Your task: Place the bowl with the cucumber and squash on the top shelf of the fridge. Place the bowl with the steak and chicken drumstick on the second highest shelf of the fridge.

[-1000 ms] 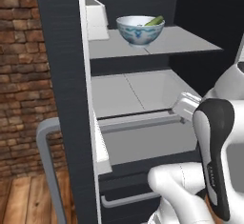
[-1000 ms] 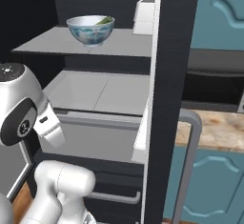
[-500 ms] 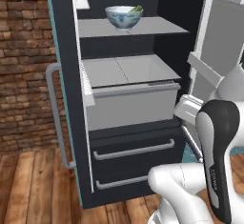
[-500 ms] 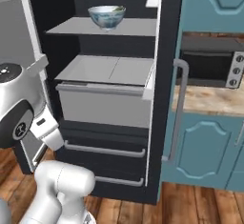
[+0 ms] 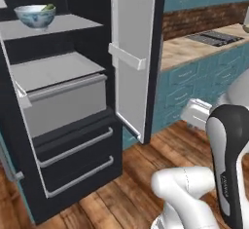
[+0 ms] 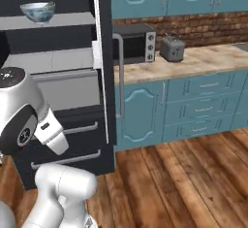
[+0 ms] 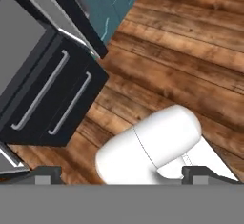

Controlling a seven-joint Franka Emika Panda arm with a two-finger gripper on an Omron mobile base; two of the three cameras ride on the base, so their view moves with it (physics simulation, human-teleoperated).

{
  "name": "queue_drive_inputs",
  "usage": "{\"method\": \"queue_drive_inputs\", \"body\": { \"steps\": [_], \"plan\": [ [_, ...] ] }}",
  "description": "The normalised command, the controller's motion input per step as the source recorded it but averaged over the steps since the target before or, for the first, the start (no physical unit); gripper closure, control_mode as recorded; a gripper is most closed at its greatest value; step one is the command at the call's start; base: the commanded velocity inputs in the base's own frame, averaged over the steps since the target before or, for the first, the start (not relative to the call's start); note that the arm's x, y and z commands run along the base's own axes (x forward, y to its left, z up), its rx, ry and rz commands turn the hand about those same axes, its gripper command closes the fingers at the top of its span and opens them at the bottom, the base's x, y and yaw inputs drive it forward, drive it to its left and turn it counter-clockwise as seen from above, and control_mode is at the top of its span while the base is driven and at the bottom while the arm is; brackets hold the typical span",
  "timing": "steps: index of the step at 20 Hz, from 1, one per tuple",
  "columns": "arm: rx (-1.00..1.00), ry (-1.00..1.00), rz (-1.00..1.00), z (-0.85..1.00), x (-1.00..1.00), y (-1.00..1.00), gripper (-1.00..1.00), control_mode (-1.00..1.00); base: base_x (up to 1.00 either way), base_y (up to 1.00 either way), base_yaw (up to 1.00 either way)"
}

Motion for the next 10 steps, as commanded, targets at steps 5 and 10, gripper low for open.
{"method": "queue_drive_inputs", "body": {
  "steps": [5, 10],
  "plan": [
    [0.00, 0.00, 0.00, 0.00, 0.00, 0.00, -1.00, 1.00, 0.00, -0.84, -0.72],
    [0.00, 0.00, 0.00, 0.00, 0.00, 0.00, -1.00, 1.00, 0.15, -0.99, -0.60]
  ]
}}
